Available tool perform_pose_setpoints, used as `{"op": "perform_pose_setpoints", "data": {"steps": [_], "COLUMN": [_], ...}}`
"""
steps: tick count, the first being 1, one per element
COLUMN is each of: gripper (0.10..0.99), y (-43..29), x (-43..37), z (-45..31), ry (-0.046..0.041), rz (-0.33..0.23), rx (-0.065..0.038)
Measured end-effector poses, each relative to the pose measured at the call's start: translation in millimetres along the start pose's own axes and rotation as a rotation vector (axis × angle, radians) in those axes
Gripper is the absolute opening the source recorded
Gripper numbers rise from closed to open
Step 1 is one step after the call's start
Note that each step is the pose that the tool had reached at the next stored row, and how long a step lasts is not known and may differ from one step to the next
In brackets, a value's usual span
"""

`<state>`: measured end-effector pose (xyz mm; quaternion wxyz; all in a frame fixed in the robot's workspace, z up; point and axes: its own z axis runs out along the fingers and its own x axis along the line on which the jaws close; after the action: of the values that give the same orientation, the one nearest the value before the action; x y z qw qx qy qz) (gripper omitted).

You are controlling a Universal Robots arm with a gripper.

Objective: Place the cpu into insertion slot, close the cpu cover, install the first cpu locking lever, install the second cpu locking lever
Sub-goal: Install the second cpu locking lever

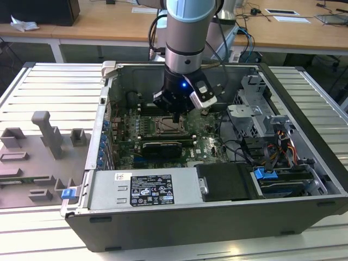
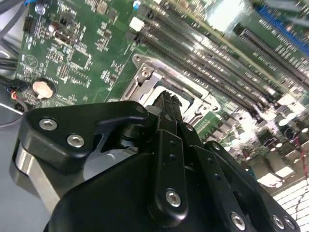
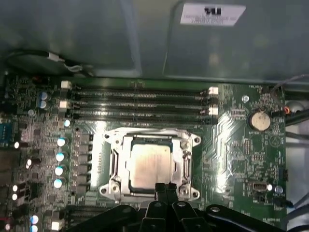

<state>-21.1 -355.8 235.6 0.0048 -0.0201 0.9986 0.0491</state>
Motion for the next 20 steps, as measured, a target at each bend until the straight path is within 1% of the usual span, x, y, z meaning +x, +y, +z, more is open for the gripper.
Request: {"op": "perform_pose_setpoints", "data": {"steps": [1,3,4,9,10,11,12,13,14,18,20], "gripper": [0.106,0.106,0.106,0.106,0.106,0.106,0.106,0.106,0.106,0.106,0.106], "y": [-4.1,-7.4,-10.3,-15.1,-15.6,-16.1,-16.3,-16.8,-17.3,-23.0,-25.5], "x": [0.4,0.6,0.8,1.0,1.0,1.0,1.0,1.0,1.1,1.9,7.8], "z": [-0.3,-0.5,-0.8,-1.2,-1.3,-1.4,-1.4,-1.4,-1.4,-2.0,-2.2], "ry": [0.0,-0.0001,-0.0001,-0.0001,-0.0001,-0.0002,-0.0004,-0.0008,-0.0011,-0.0013,-0.0015], "rz": [0.0,-0.001,-0.001,-0.001,-0.001,-0.001,-0.001,0.0,0.0,0.0,-0.001], "rx": [-0.001,-0.001,-0.001,-0.002,-0.003,-0.007,-0.013,-0.027,-0.035,-0.041,-0.045]}}
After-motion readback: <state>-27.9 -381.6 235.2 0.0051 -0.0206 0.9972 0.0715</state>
